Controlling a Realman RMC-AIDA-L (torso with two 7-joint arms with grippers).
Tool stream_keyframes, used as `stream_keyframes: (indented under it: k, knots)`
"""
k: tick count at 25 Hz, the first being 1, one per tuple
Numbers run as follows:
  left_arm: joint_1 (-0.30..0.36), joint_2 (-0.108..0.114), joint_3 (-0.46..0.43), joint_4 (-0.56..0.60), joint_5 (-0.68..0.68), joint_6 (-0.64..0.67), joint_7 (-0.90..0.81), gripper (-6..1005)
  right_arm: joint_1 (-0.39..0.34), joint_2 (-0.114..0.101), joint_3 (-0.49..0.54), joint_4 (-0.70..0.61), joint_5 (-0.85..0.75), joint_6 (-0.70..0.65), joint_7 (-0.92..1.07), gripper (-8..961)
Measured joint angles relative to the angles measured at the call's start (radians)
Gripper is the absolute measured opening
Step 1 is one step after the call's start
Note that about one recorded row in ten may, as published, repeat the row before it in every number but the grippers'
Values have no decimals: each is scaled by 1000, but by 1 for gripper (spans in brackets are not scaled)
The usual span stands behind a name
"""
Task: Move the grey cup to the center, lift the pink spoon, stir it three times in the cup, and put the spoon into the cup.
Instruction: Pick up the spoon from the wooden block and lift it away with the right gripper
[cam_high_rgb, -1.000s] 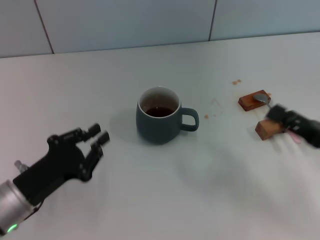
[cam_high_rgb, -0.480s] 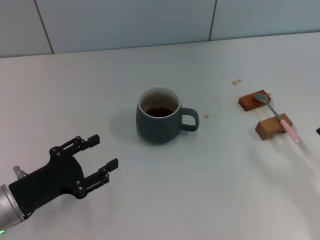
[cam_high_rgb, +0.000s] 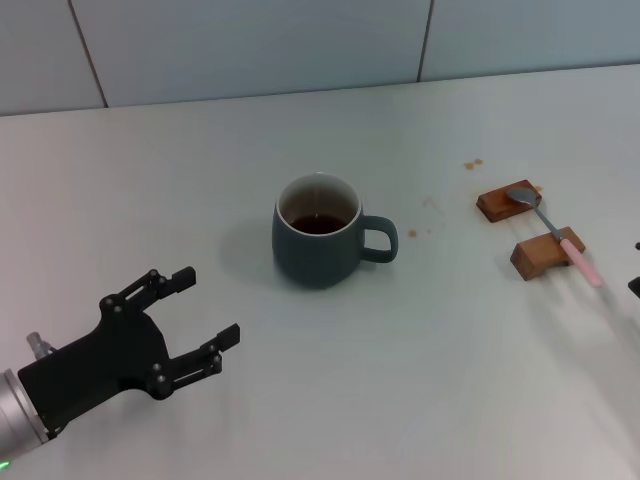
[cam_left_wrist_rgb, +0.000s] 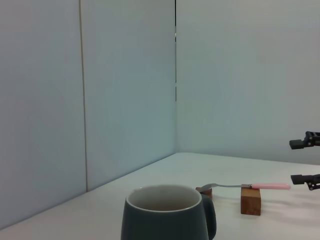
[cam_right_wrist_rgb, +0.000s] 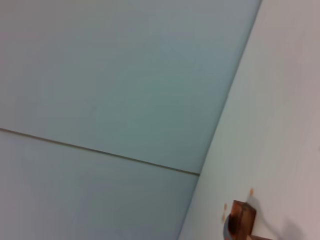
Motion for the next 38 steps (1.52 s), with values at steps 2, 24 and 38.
stream_keyframes:
  k: [2, 24, 38]
  knots:
    - [1, -1, 0, 0, 0, 0, 0, 852, 6, 0, -1, 3, -2, 8, 0, 825]
    - [5, -1, 11, 1, 0, 10, 5, 852, 72, 11, -5, 44, -52, 88, -8, 807]
    - [6, 0, 23, 1, 0, 16, 5, 852, 53, 15, 45, 74, -53, 123, -9, 711]
